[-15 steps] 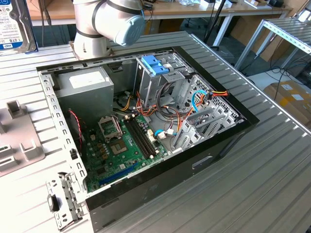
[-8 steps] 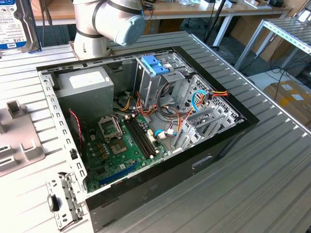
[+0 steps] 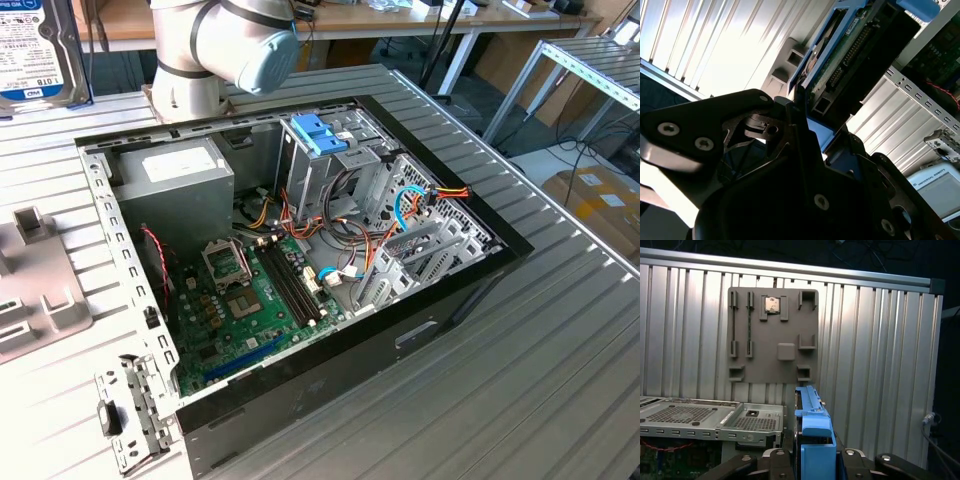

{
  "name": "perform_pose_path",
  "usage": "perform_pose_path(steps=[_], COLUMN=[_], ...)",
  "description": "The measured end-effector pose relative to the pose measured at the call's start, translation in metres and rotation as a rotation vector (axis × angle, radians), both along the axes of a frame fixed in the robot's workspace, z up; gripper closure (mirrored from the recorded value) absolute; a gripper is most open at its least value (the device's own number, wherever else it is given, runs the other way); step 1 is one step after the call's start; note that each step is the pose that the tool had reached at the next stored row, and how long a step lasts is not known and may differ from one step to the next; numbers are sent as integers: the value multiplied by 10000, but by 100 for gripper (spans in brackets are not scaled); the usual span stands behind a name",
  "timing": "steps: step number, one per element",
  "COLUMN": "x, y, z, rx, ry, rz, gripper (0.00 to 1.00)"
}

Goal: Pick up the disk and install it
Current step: 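Pick up the disk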

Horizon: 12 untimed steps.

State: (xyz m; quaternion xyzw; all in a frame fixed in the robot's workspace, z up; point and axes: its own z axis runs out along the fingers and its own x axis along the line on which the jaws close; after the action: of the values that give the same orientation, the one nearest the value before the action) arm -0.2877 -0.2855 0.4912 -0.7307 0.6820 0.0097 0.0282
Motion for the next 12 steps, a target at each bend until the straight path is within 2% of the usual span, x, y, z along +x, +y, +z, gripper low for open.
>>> perform_pose_path(steps=[2,4,12], x=[16,70,144], y=[0,0,0], z=[-1,-2,-4], rx=[0,0,1], ry=[-1,0,-1], rz=[-1,0,0], gripper=[63,63,63])
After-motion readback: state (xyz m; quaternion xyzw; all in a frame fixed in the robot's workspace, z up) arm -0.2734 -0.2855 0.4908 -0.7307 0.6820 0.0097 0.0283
